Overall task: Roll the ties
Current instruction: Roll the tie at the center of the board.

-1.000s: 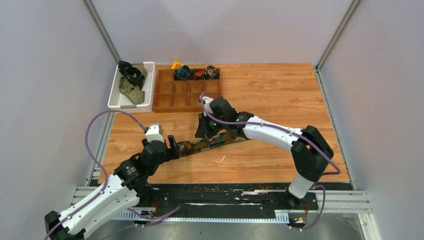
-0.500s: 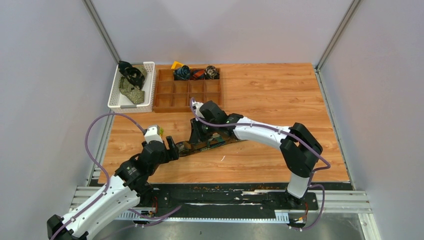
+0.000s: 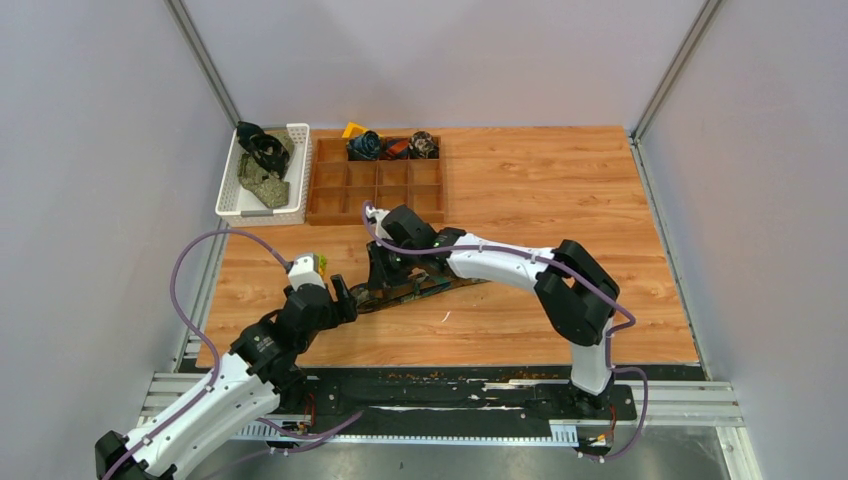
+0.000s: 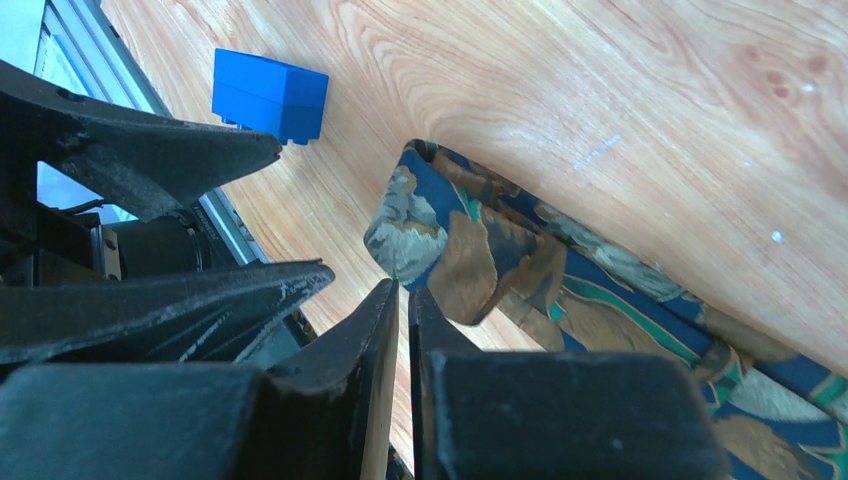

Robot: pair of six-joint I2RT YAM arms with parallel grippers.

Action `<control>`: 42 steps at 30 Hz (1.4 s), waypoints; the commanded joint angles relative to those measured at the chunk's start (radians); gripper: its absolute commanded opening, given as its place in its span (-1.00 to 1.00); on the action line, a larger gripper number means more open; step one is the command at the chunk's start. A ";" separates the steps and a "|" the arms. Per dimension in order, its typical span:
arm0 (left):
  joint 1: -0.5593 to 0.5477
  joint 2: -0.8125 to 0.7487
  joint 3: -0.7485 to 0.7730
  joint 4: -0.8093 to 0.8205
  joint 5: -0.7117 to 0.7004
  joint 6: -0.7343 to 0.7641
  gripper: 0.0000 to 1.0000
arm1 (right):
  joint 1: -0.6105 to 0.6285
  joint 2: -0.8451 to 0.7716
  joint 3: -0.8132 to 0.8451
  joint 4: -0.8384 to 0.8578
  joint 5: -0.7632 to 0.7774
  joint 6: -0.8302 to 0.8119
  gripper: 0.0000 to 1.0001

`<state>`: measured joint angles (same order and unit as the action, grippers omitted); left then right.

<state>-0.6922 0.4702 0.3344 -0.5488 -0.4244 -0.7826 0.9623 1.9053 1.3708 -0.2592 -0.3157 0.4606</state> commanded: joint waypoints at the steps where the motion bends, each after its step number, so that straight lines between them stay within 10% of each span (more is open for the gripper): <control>1: 0.005 -0.012 -0.012 0.020 -0.017 -0.015 0.66 | 0.015 0.055 0.083 -0.007 -0.007 -0.016 -0.80; 24: 0.016 0.013 -0.043 0.101 0.005 -0.006 0.68 | -0.006 0.107 0.020 0.019 0.029 -0.031 -0.86; 42: 0.321 0.050 -0.228 0.512 0.501 -0.023 0.62 | -0.032 0.128 -0.013 0.056 -0.002 -0.024 -0.88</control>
<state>-0.4324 0.5156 0.1383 -0.2066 -0.0826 -0.7841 0.9379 2.0144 1.3701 -0.2337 -0.3241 0.4404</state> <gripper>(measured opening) 0.822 0.064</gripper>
